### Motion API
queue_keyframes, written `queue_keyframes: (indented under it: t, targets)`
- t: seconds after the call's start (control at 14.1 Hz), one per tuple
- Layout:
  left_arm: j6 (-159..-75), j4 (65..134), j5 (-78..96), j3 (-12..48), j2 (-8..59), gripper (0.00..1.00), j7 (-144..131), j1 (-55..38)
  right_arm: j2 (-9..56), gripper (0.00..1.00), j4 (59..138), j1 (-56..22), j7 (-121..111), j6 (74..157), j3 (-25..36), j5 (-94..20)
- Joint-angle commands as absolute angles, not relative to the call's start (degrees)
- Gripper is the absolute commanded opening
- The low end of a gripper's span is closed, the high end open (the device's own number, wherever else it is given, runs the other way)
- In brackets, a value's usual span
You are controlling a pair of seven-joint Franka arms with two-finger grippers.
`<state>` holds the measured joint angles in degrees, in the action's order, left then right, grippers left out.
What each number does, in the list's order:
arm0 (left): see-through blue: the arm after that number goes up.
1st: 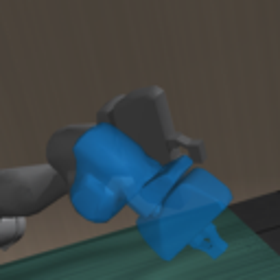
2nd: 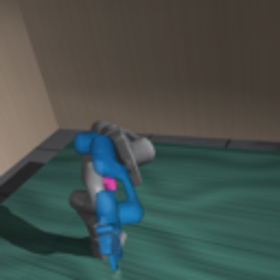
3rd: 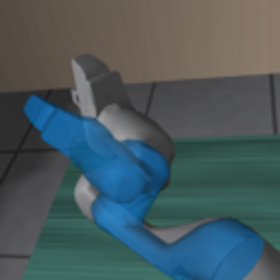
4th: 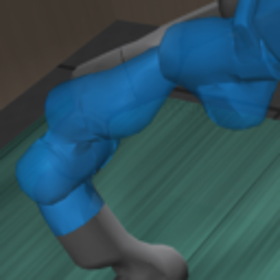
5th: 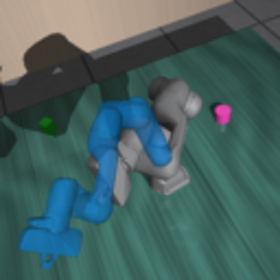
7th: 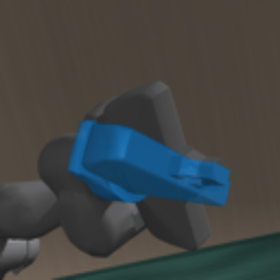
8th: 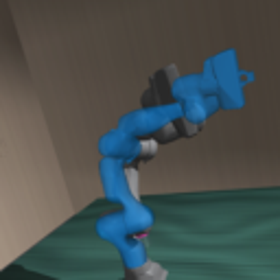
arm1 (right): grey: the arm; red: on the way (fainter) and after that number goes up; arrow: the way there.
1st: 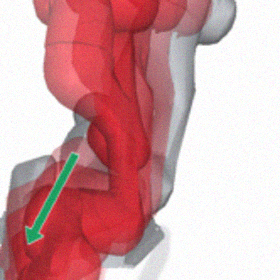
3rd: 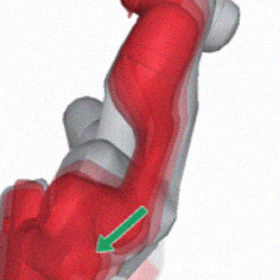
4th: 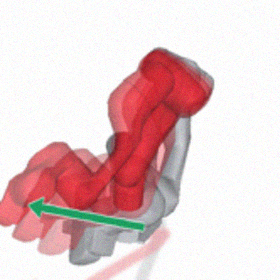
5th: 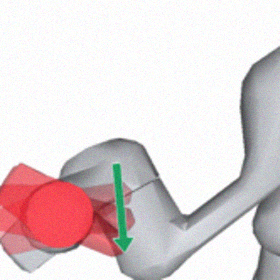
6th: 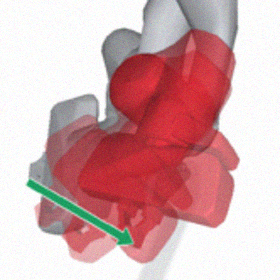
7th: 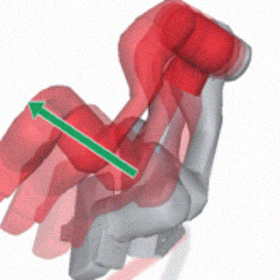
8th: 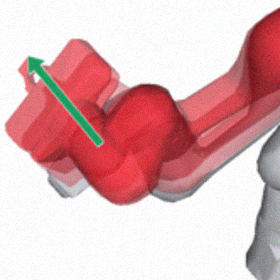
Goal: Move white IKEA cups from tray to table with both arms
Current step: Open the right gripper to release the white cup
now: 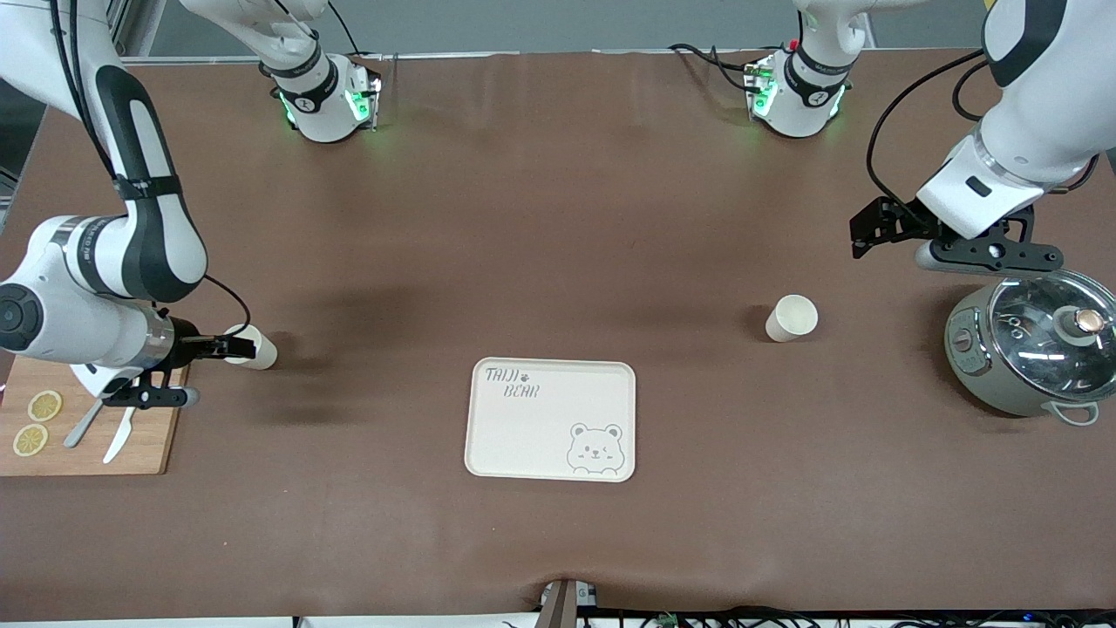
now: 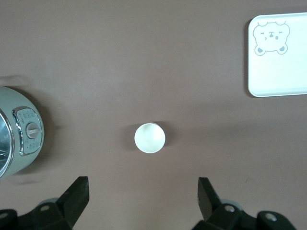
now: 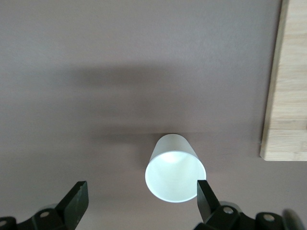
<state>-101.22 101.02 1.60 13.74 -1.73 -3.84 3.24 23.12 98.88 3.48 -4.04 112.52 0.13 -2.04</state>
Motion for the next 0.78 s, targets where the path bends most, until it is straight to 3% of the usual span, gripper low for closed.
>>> queue_keyframes:
  t: [0.0,0.14,0.35,0.71]
  targets:
    - [-100.1,99.6,0.4,14.1,-1.3,1.0,-3.7,3.9,24.6,1.0,87.9,2.8,-4.0,101.1,0.9,-1.2]
    - [-100.1,99.8,0.4,13.9,-1.4,1.0,-3.8,3.9,24.8,1.0,80.7,1.7,-3.9,93.6,0.9,-0.7]
    - [-100.1,99.8,0.4,13.7,-1.3,1.0,-3.6,4.5,24.3,1.0,74.4,-0.3,-3.9,88.6,0.8,1.1]
    - [-100.0,99.9,0.4,12.7,-1.3,1.0,-3.4,3.5,22.9,1.0,70.1,1.1,-5.3,83.0,1.4,-2.8]
